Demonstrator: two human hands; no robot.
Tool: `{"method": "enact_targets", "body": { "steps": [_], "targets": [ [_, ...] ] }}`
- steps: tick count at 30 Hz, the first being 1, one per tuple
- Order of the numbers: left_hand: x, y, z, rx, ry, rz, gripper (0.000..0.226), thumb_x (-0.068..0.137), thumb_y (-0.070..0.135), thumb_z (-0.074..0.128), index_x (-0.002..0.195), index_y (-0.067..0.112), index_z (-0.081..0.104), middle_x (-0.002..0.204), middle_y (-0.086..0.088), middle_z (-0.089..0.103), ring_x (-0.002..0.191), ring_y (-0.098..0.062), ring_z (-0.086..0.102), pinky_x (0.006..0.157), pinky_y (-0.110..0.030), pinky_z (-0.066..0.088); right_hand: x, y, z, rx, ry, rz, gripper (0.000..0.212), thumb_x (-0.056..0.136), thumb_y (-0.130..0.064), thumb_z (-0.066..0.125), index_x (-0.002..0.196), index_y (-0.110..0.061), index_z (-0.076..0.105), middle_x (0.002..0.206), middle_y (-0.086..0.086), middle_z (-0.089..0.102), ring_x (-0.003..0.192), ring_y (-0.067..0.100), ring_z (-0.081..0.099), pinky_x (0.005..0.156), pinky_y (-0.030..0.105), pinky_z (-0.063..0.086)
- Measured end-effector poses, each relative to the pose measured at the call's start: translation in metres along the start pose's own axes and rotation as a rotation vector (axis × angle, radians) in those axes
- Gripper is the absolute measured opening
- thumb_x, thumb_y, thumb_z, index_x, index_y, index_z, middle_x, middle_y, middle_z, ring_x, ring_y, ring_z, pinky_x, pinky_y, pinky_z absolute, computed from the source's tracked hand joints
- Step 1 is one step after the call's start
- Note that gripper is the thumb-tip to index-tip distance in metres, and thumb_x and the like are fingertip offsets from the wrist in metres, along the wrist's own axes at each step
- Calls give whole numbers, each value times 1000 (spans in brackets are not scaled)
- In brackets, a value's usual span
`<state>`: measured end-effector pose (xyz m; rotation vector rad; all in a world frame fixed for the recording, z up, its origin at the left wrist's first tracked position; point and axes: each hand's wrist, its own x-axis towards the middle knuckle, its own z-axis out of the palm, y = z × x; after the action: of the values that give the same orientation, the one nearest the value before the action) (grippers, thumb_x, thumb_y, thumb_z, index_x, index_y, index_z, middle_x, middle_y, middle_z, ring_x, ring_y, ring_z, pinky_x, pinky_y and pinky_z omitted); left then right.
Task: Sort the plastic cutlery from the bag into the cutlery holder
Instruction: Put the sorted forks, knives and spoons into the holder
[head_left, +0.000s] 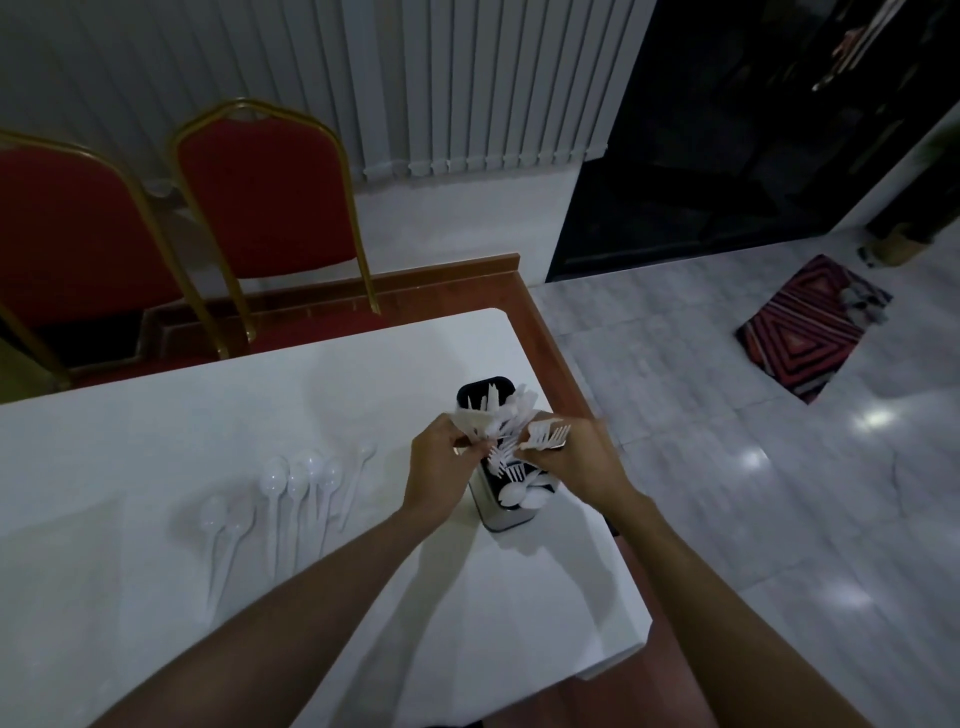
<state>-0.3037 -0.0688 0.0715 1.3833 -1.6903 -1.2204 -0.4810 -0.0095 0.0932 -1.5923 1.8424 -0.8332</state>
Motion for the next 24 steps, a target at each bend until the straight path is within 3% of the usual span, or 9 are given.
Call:
{"method": "enact_targets", "body": {
  "steps": [3, 7, 9, 12, 15, 20, 24],
  "targets": [
    [-4, 2, 3, 96, 4, 31, 15, 78, 21, 74, 76, 9, 65, 73, -3, 68, 68, -16, 63, 63, -23, 48, -1, 4, -6, -31, -10, 14, 14, 74, -32, 80, 77, -24, 69, 77, -7, 73, 71, 11, 69, 67, 42, 56],
    [-9, 9, 5, 171, 86, 45, 44, 82, 29, 71, 50, 16, 45, 45, 7, 47, 43, -7, 42, 46, -11, 32, -1, 1, -14, -26, 13, 34, 13, 71, -24, 85, 77, -23, 73, 72, -14, 71, 70, 1, 68, 67, 26, 57],
    [-7, 8, 3, 201, 53, 71, 39, 82, 30, 71, 54, 9, 53, 48, 3, 52, 46, -9, 47, 48, -13, 33, -1, -3, -10, -42, -20, 22, 15, 71, -21, 85, 79, -18, 73, 72, -17, 70, 70, -4, 67, 65, 20, 56],
    [-2, 4, 1, 177, -13, 120, 21, 80, 25, 73, 74, 5, 68, 68, -5, 69, 64, -16, 64, 60, -27, 49, 3, -6, -6, -29, -28, 74, 20, 71, -23, 85, 85, -13, 75, 79, -6, 76, 72, 2, 70, 67, 27, 59],
    [-5, 0, -3, 172, -9, 121, 16, 79, 21, 74, 85, 7, 73, 80, -6, 75, 74, -15, 69, 71, -29, 56, 5, -7, -12, 2, -92, 122, 23, 72, -26, 84, 91, -15, 77, 87, -4, 77, 78, 0, 71, 74, 24, 59],
    [-8, -8, 5, 280, -27, 137, 22, 79, 28, 73, 74, 8, 69, 69, -4, 71, 65, -17, 66, 63, -28, 51, 5, -2, -7, -54, -184, 92, 26, 78, -40, 74, 94, -21, 66, 89, -5, 74, 84, 9, 69, 75, 41, 58],
    [-6, -9, 6, 321, -118, 173, 16, 82, 18, 68, 76, 4, 65, 75, -7, 69, 67, -17, 62, 61, -25, 42, 2, 0, -3, -62, -175, 72, 31, 80, -31, 77, 104, -20, 60, 93, -6, 71, 86, 12, 66, 76, 39, 56]
  ]
}}
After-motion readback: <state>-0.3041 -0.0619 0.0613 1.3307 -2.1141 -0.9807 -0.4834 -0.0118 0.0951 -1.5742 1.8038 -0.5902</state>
